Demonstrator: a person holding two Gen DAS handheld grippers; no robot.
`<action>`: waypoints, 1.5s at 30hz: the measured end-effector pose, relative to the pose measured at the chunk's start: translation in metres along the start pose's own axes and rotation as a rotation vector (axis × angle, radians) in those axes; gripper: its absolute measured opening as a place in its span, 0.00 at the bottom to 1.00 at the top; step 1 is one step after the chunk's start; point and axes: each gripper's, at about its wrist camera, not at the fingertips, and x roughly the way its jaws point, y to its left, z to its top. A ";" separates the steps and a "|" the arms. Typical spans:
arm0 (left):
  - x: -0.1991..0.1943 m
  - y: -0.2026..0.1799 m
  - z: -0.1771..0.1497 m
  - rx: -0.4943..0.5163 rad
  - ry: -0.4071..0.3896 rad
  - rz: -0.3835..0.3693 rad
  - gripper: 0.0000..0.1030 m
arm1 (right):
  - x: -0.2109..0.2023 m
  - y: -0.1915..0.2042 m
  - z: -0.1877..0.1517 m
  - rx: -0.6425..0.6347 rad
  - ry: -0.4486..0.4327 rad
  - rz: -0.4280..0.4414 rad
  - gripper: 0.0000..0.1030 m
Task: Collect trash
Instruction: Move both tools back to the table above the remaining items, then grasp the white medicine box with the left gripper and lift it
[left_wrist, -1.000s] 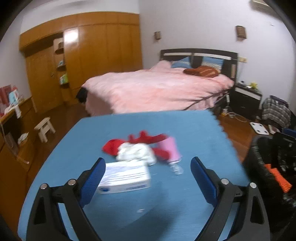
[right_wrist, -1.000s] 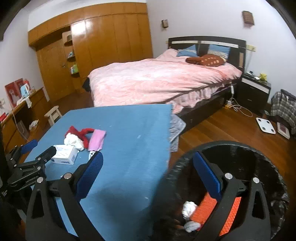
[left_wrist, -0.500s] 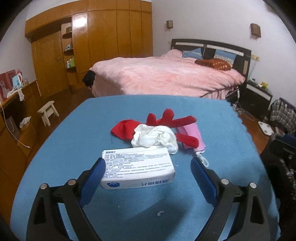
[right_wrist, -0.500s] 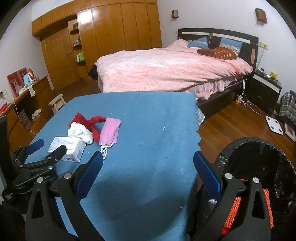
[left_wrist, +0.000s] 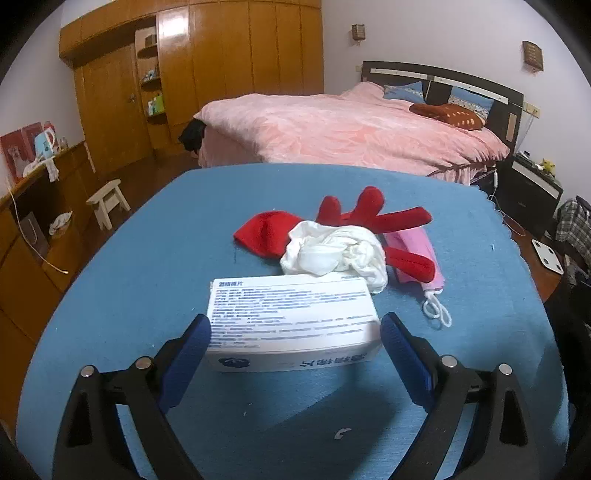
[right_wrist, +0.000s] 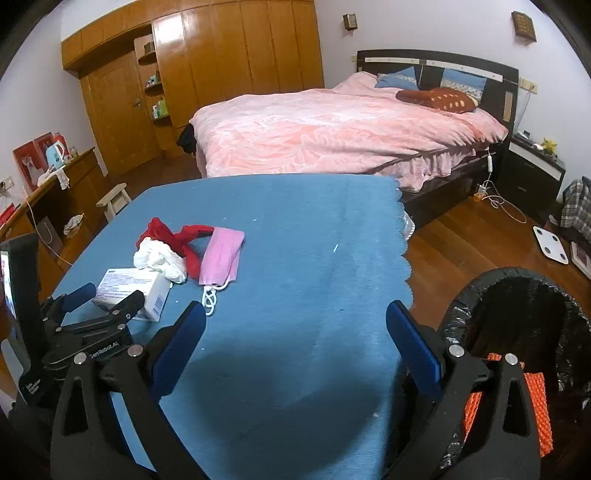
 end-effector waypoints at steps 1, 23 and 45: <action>-0.001 0.002 0.000 -0.005 -0.001 0.002 0.89 | 0.000 0.001 0.000 -0.001 0.000 0.001 0.93; -0.001 -0.007 0.002 -0.004 0.029 0.017 0.91 | -0.002 0.005 -0.002 0.006 0.009 -0.005 0.93; -0.020 -0.012 -0.007 0.013 0.031 -0.212 0.90 | 0.002 0.000 -0.006 0.014 0.029 -0.006 0.93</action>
